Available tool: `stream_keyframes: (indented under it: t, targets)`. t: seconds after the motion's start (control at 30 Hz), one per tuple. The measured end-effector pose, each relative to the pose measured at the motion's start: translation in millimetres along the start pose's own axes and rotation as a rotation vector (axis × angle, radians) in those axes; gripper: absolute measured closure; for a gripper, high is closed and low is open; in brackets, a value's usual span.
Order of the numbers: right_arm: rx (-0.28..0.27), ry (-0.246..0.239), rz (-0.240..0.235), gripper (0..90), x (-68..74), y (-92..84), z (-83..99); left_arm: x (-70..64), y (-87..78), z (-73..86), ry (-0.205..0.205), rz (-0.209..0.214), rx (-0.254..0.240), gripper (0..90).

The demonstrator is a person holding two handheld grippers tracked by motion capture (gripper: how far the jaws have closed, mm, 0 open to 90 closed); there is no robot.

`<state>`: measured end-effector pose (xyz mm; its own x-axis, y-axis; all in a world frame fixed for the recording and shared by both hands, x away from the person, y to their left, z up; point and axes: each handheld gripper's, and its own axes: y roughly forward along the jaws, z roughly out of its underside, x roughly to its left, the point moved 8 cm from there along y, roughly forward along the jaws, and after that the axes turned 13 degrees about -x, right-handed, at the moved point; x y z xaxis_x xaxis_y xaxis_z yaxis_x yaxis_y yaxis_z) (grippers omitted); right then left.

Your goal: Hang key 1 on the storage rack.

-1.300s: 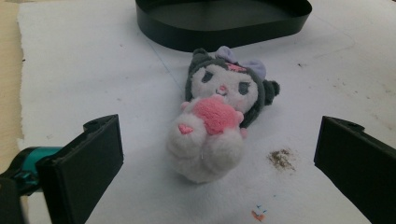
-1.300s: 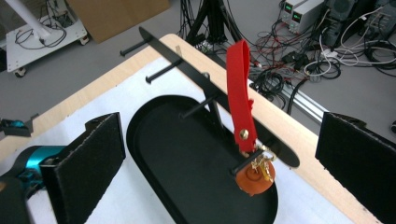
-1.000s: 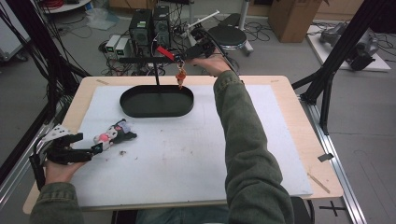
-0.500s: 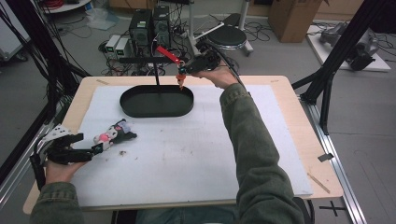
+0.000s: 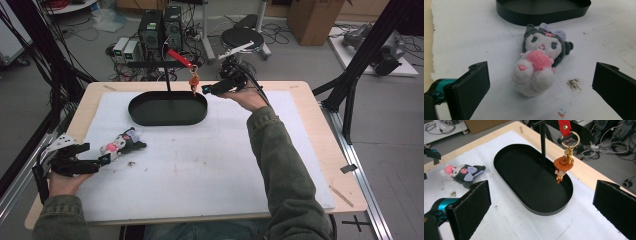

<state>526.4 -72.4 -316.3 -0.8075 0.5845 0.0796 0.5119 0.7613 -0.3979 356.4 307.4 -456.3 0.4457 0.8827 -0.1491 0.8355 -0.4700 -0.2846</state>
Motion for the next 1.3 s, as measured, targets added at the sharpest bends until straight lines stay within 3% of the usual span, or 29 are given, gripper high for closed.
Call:
stream_keyframes:
  t: [0.13,0.63,0.9,1.3]
  targets:
    - [0.02,0.002,0.007,0.4,-0.5,-7.9,12.8,0.1,-0.5,0.2,0.004,0.0,0.003,1.8]
    - [-0.012,0.058,0.063,0.4,-14.5,-45.5,56.6,0.7,-0.6,1.6,-0.001,-0.004,0.011,1.7]
    - [-0.024,0.08,0.081,0.4,-12.8,-62.6,78.8,0.0,-0.6,2.1,0.003,-0.003,0.016,1.7]
    - [-0.021,0.069,0.106,0.5,-6.7,-79.4,112.1,-0.3,-0.3,2.3,0.003,-0.006,0.016,1.7]
